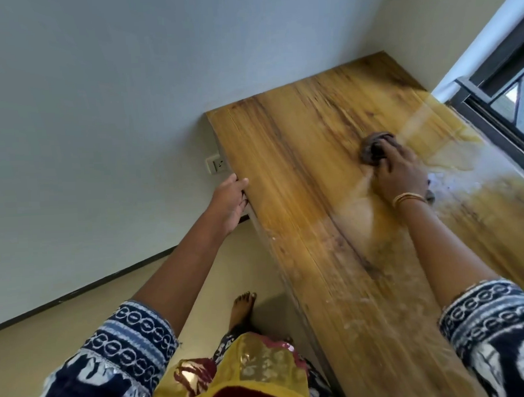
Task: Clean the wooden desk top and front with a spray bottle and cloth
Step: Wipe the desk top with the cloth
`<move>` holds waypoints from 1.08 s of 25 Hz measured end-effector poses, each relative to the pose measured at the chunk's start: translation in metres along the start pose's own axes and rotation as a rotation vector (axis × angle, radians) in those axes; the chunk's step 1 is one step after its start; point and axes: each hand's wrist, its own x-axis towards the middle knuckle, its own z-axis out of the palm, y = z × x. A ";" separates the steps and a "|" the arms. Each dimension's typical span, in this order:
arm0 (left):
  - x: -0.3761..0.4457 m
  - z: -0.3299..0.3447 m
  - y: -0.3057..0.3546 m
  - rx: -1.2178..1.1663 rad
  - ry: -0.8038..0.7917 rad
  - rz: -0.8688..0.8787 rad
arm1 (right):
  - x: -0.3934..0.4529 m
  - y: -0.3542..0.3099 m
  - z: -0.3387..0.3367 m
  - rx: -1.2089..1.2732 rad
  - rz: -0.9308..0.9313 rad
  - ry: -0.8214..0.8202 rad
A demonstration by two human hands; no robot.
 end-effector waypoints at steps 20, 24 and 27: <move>-0.028 -0.003 -0.045 0.461 -0.016 0.178 | 0.003 0.077 -0.027 -0.059 0.041 0.019; -0.028 -0.015 -0.060 0.688 -0.030 0.295 | 0.000 0.036 -0.018 -0.081 0.242 -0.014; -0.036 -0.008 -0.066 0.755 -0.003 0.346 | -0.081 -0.030 -0.001 0.032 -0.215 -0.036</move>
